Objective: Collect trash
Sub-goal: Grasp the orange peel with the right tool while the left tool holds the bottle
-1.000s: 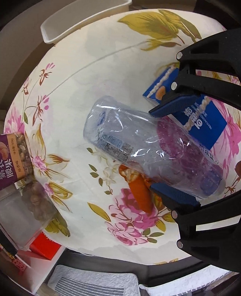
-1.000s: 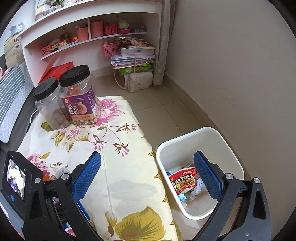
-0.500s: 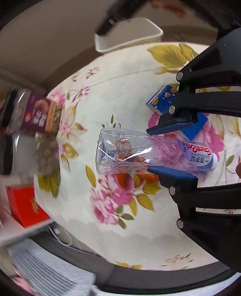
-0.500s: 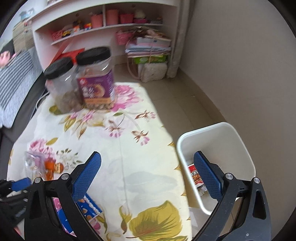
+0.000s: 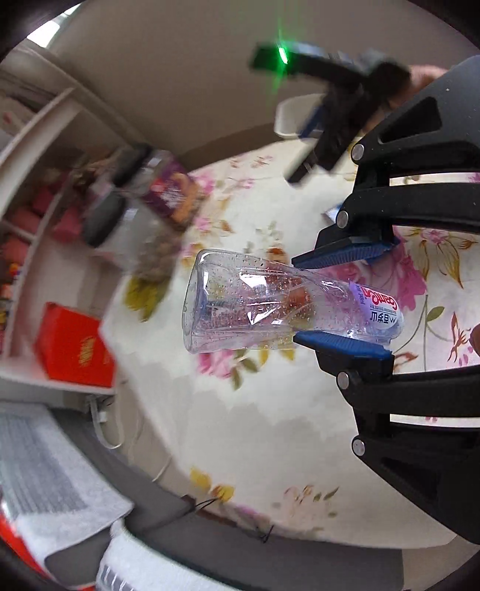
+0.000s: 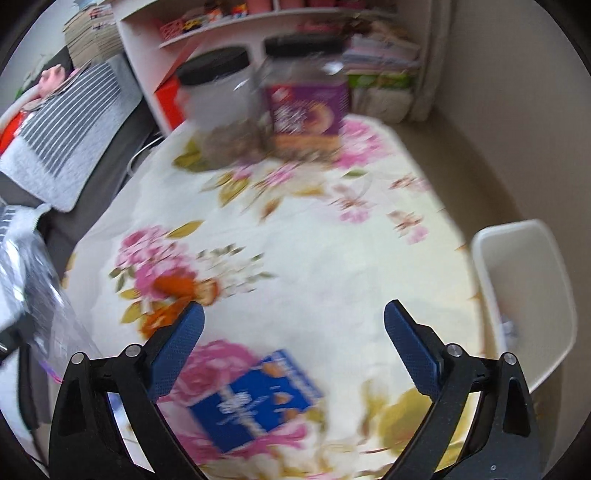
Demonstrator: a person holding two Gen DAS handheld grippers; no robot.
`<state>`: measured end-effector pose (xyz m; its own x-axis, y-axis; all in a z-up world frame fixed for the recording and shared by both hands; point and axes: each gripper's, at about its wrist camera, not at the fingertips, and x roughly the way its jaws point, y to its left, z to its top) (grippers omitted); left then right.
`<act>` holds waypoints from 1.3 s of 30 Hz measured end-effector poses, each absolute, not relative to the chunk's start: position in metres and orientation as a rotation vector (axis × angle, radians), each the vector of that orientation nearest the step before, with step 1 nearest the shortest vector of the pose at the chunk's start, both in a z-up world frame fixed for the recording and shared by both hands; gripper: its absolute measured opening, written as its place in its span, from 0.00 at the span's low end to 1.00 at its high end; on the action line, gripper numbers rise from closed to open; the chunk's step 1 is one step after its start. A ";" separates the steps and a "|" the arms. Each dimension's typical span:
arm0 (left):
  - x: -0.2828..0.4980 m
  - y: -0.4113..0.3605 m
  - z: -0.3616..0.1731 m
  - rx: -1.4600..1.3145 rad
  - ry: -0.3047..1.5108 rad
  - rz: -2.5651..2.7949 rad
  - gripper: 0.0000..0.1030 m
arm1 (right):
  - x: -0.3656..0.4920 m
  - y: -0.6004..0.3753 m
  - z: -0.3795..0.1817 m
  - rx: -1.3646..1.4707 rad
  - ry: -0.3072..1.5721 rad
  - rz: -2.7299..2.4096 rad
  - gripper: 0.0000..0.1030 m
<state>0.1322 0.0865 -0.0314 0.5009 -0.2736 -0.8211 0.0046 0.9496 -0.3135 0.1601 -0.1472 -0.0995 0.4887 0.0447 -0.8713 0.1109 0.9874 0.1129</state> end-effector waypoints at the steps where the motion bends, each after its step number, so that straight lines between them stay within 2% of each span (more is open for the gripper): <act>1: 0.130 0.092 -0.022 -0.294 1.002 -0.160 0.34 | 0.162 -0.142 -0.104 0.188 1.081 -0.022 0.88; 5: 0.123 0.111 0.008 -0.304 0.884 -0.116 0.34 | 0.170 -0.123 -0.124 0.295 1.169 0.045 0.78; 10: 0.116 0.127 0.026 -0.337 0.820 -0.105 0.34 | 0.186 -0.097 -0.145 0.415 1.229 0.050 0.72; 19: 0.113 0.145 0.029 -0.342 0.821 -0.075 0.34 | 0.204 -0.048 -0.164 0.345 1.266 0.014 0.71; 21: 0.111 0.149 0.030 -0.344 0.818 -0.070 0.34 | 0.205 -0.041 -0.169 0.334 1.277 0.018 0.65; 24: 0.109 0.154 0.030 -0.343 0.816 -0.056 0.34 | 0.202 -0.032 -0.171 0.275 1.267 0.009 0.47; 25: 0.109 0.155 0.030 -0.346 0.817 -0.053 0.34 | 0.202 -0.032 -0.171 0.262 1.261 0.012 0.34; 27: 0.108 0.158 0.029 -0.351 0.821 -0.046 0.34 | 0.200 -0.034 -0.168 0.273 1.254 0.033 0.27; 28: 0.108 0.160 0.028 -0.352 0.823 -0.043 0.34 | 0.200 -0.035 -0.166 0.276 1.248 0.045 0.17; 39: 0.111 0.163 0.018 -0.370 0.854 -0.035 0.34 | 0.181 -0.043 -0.108 0.239 1.116 0.189 0.01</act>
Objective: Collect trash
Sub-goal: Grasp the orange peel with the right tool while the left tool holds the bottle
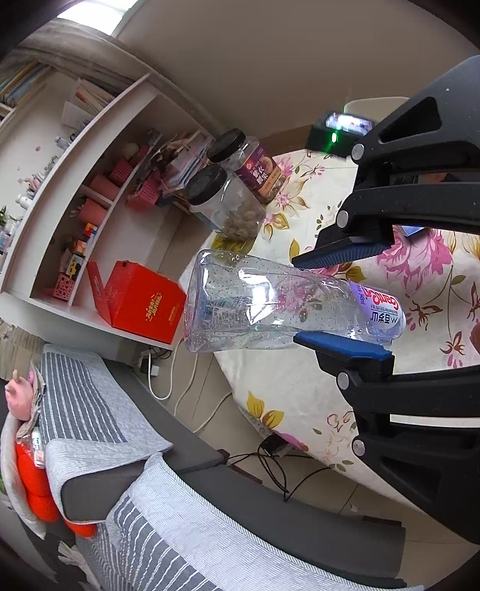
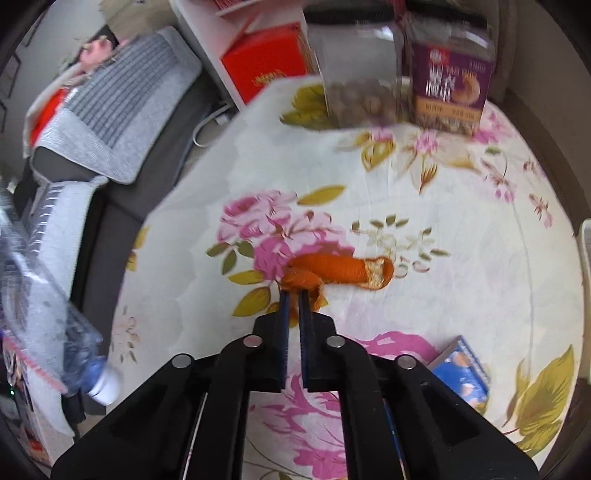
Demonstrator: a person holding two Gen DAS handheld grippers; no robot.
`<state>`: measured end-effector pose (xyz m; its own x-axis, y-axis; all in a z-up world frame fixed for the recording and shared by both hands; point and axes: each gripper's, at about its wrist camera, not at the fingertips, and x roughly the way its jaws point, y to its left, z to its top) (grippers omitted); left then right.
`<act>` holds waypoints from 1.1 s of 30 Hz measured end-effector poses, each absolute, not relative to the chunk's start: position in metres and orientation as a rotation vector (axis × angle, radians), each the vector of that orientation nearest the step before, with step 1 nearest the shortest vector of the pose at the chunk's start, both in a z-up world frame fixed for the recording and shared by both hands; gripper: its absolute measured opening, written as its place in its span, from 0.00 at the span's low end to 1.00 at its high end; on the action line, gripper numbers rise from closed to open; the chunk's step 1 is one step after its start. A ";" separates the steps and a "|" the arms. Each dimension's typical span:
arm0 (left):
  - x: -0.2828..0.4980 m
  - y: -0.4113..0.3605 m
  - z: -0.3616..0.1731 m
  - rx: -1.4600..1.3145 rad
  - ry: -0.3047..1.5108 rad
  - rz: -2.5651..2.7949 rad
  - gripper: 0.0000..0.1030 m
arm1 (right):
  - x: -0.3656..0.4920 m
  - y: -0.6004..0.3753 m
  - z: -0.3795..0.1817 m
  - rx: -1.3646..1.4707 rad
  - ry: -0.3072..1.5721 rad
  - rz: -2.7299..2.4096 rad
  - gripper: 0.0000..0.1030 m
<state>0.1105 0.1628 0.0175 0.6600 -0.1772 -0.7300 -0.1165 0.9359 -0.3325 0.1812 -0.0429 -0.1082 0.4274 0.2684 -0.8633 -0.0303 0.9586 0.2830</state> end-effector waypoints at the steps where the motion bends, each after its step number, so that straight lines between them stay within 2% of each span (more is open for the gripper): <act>1: 0.110 0.162 0.017 -0.366 0.855 -0.036 0.34 | 0.178 -0.045 -0.103 0.234 1.102 0.197 0.00; 10: 0.110 0.152 0.013 -0.339 0.867 -0.041 0.34 | 0.168 -0.062 -0.078 0.238 1.056 0.213 0.01; 12: 0.110 0.152 0.012 -0.336 0.869 -0.041 0.34 | 0.170 -0.063 -0.089 0.237 1.075 0.190 0.04; 14: 0.109 0.155 0.013 -0.337 0.867 -0.038 0.35 | 0.170 -0.060 -0.102 0.243 1.097 0.178 0.19; 16: 0.109 0.157 0.014 -0.344 0.865 -0.038 0.35 | 0.173 -0.050 -0.117 0.205 1.107 0.170 0.29; 24: 0.108 0.173 0.017 -0.355 0.857 -0.011 0.35 | 0.193 -0.012 -0.138 0.059 1.076 0.272 0.30; 33: 0.108 0.182 0.016 -0.364 0.862 0.005 0.35 | 0.205 0.031 -0.151 -0.021 1.106 0.398 0.41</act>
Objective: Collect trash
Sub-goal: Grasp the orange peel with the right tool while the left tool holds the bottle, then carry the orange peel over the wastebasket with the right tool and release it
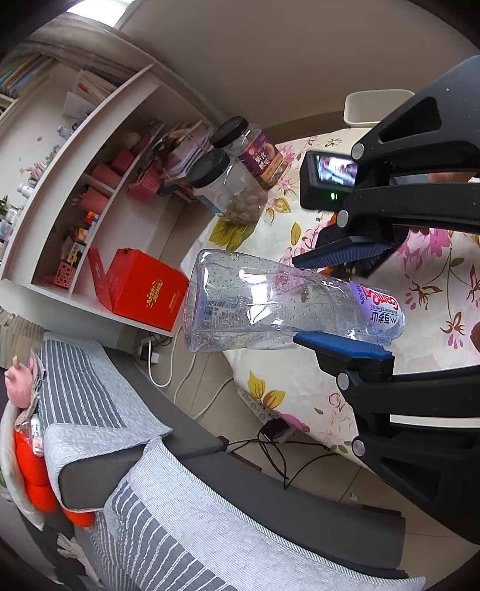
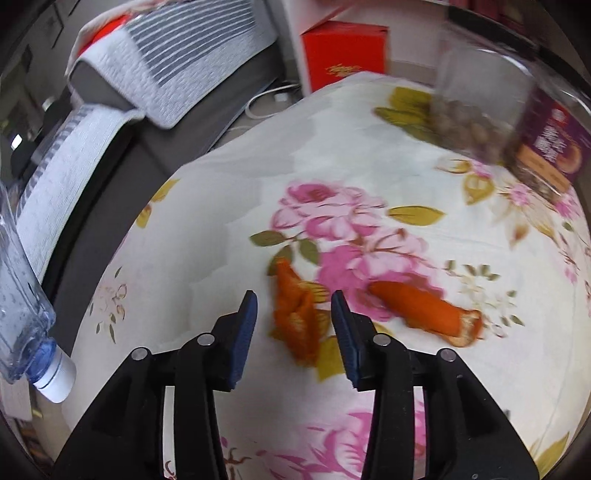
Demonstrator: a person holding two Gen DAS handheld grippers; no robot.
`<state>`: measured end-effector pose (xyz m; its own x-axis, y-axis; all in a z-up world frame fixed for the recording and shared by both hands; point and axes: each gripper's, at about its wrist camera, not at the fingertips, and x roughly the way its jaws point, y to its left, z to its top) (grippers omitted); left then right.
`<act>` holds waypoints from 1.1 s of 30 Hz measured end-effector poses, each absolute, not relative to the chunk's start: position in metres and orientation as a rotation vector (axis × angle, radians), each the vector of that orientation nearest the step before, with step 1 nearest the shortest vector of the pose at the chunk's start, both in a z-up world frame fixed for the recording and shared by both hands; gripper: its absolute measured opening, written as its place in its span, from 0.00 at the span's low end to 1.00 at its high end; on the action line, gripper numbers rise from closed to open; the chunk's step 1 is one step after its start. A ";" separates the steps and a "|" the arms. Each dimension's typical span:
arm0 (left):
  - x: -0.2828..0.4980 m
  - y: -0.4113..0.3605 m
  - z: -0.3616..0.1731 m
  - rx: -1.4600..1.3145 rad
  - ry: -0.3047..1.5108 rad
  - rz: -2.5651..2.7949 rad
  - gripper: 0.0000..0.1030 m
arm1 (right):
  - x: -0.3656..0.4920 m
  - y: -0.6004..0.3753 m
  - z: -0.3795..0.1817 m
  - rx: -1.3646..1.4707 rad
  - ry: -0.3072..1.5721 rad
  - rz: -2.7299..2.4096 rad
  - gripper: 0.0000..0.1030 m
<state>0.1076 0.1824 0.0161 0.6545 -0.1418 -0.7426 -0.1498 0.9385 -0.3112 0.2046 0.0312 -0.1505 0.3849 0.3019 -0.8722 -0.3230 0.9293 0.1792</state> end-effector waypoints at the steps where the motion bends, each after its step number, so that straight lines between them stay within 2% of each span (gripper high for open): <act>1: 0.107 0.183 0.016 -0.362 0.862 0.007 0.35 | 0.204 0.035 -0.154 -0.033 1.117 0.400 0.41; 3: 0.106 0.185 0.016 -0.362 0.861 0.012 0.35 | 0.206 0.040 -0.162 -0.049 1.151 0.392 0.34; 4: 0.106 0.186 0.016 -0.363 0.861 0.015 0.35 | 0.206 0.040 -0.166 -0.050 1.164 0.386 0.22; 7: 0.105 0.189 0.016 -0.366 0.861 0.020 0.35 | 0.205 0.034 -0.165 -0.017 1.155 0.391 0.18; 22: 0.105 0.178 0.016 -0.342 0.849 0.020 0.35 | 0.179 -0.002 -0.061 0.076 0.937 0.375 0.17; 33: 0.100 0.142 0.012 -0.246 0.817 0.001 0.35 | 0.146 -0.046 -0.026 0.131 0.838 0.325 0.17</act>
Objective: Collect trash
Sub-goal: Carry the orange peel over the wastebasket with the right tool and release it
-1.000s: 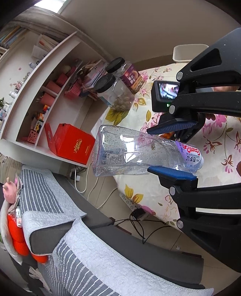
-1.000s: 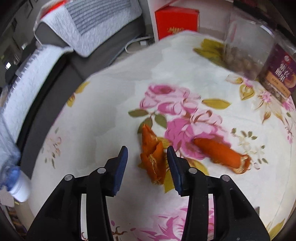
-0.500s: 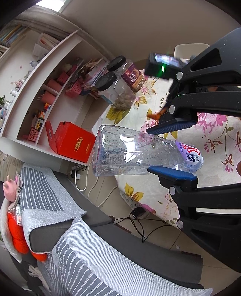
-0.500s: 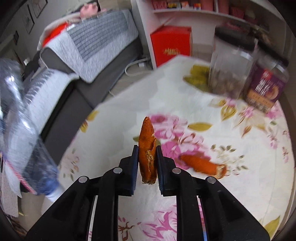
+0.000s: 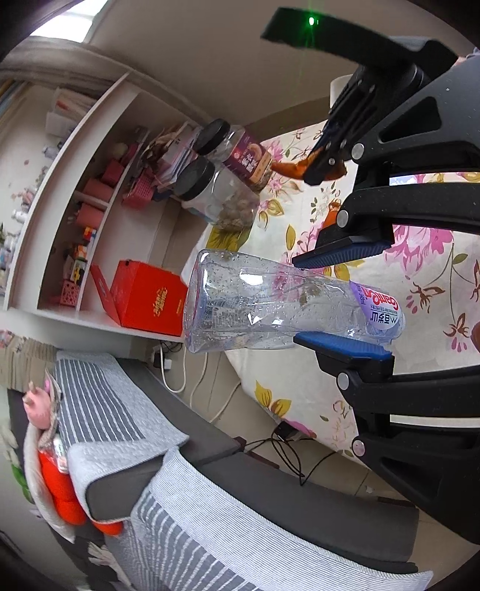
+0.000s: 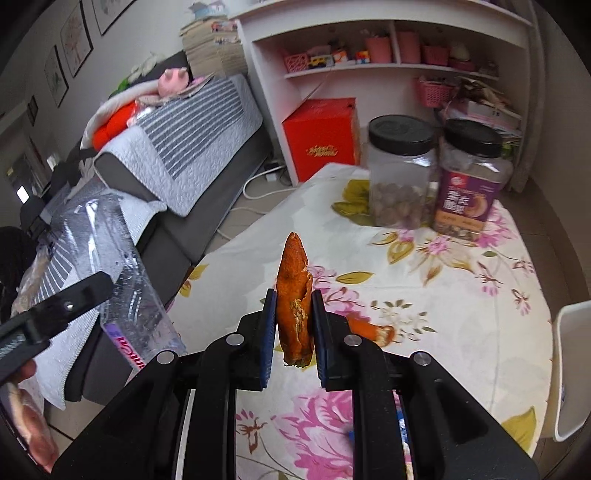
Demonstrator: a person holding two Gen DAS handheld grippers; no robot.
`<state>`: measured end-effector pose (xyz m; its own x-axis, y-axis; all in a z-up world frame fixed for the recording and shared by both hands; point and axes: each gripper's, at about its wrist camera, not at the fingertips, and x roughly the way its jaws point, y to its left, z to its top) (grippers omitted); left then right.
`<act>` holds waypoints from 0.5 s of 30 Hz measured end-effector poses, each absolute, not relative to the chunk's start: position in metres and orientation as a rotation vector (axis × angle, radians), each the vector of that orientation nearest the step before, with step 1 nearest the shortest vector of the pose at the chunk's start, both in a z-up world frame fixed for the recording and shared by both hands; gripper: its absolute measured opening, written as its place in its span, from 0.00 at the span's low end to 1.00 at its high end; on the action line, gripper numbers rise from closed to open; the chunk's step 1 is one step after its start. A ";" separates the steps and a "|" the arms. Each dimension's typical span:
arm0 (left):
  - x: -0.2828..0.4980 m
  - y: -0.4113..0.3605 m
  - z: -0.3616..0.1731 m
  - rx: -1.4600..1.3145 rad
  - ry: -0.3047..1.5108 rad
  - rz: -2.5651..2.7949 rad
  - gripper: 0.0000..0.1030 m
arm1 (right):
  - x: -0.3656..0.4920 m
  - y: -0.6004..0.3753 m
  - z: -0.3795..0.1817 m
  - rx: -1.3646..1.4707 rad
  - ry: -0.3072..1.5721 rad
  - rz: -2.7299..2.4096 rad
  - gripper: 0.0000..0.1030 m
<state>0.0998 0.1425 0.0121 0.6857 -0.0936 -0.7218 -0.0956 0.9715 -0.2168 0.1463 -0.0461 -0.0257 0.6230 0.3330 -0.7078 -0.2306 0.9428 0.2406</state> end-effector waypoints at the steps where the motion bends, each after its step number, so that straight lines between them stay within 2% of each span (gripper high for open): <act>1: 0.099 0.137 0.012 -0.235 0.810 -0.003 0.35 | 0.144 -0.050 -0.025 0.133 0.830 0.319 0.17; 15: 0.101 0.081 0.016 -0.206 0.765 -0.076 0.35 | 0.130 -0.109 0.000 0.175 0.724 0.228 0.17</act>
<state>0.1012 0.0807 0.0162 0.7201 -0.1425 -0.6791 -0.0068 0.9772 -0.2123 0.1298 -0.1088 -0.0004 0.7264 0.2661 -0.6336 -0.1457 0.9607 0.2363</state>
